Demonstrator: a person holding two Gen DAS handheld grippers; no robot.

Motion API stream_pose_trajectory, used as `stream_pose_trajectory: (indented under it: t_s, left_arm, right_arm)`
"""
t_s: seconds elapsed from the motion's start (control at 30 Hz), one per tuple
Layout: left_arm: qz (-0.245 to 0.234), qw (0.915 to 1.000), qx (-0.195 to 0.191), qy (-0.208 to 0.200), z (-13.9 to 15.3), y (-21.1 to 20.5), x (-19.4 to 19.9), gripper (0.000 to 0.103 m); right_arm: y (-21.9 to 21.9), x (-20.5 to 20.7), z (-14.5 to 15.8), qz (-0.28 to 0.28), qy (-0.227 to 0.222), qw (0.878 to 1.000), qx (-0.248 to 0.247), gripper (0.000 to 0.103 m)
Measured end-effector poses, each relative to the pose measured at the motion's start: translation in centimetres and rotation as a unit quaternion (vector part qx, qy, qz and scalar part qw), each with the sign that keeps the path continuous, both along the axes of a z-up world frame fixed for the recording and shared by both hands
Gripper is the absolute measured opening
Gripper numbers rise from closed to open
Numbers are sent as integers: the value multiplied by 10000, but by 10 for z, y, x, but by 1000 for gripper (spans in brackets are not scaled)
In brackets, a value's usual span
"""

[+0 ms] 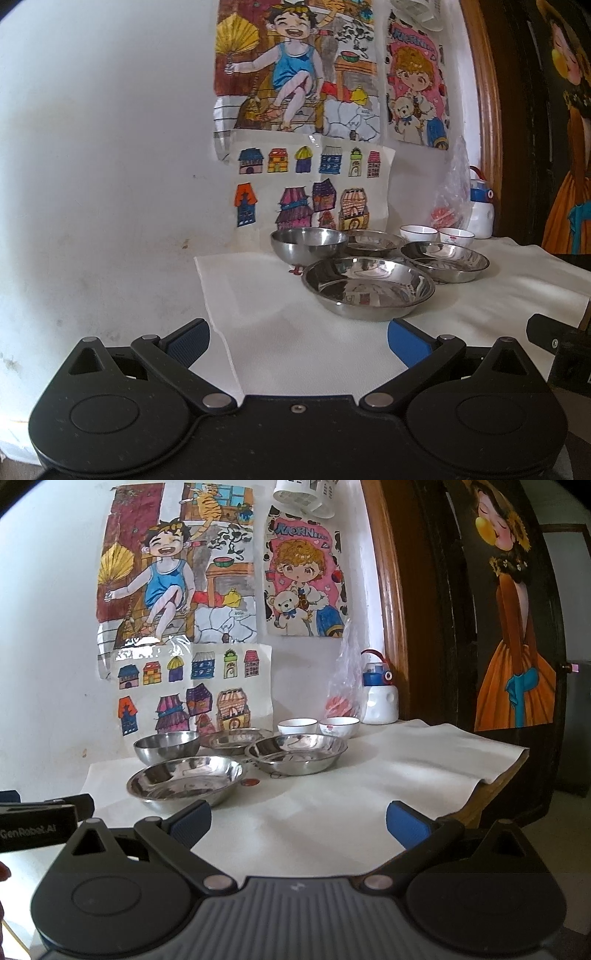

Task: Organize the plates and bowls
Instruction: 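Move both tools forward toward the stainless steel plates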

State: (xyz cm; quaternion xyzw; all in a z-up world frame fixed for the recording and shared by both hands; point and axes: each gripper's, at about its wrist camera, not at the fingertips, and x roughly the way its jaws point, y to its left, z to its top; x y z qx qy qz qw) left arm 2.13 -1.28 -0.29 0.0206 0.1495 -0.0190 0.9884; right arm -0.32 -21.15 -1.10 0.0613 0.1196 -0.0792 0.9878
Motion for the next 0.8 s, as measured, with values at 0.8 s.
stream_pose_trajectory:
  t_s: [0.8]
  left_arm:
    - [-1101,9937,5,200,55,-15,127,102]
  right_arm:
    - [-69,93,30,-3,213,9998,-11,103]
